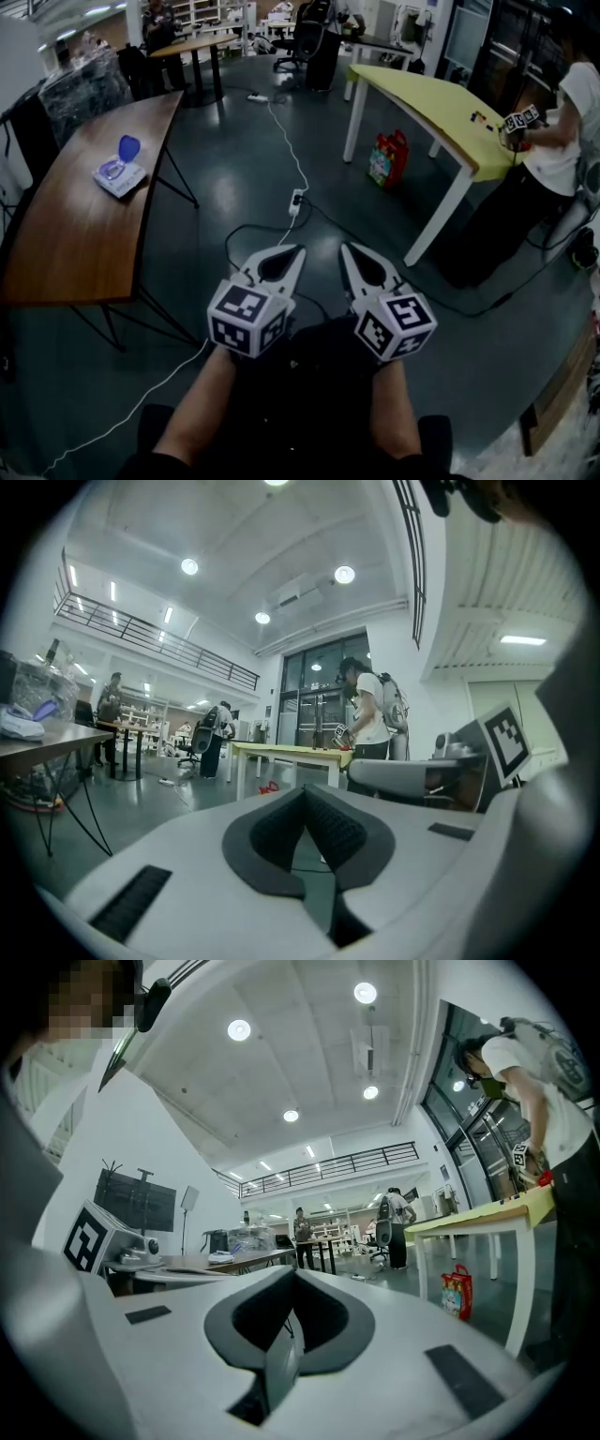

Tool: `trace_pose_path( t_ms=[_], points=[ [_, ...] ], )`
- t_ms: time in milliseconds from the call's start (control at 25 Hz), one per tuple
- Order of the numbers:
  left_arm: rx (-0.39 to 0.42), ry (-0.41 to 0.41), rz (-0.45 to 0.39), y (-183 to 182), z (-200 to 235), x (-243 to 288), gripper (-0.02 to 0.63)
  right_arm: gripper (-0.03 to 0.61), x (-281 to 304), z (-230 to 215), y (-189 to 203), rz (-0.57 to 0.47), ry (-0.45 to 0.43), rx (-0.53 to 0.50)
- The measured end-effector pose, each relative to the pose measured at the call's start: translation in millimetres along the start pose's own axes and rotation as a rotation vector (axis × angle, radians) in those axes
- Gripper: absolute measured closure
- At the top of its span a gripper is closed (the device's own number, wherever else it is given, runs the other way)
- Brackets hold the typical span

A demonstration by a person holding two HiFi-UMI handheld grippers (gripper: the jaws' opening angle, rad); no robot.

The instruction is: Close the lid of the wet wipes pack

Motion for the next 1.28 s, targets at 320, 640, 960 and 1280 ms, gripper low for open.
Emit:
trace_pose_path(
  t_ms=[320, 640, 960, 1280],
  points=[
    [0.013, -0.124, -0.024, -9.8, 43.2, -41.0, 0.606, 0.578, 34.2, 38.4, -1.1, 0.003, -0.120, -0.019],
    [0.023, -0.281, -0.060, -23.7, 85.8, -101.7, 0.606, 0.578, 69.5, 95.2, -2.3, 0.011, -0.261, -0.040],
    [0.038, -0.420, -0.079, -35.4, 115.5, -163.5, 0.607, 0.578, 97.1, 154.1, -4.2, 0.004, -0.397, -0.045],
    [0.050, -0.564, -0.077, -42.1, 141.1, -220.3, 0.607, 0.578, 115.7, 203.7, -7.3, -0.011, -0.525, -0.065]
  ],
)
Point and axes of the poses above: the fingertips, and each gripper's own axes: x forward along the fingers, z to its left, y out of its underside, the point moved 2 cm from there along -x, backward along the fingers, and after that the axes turned 2 degrees about -y, right-handed, at the moved point
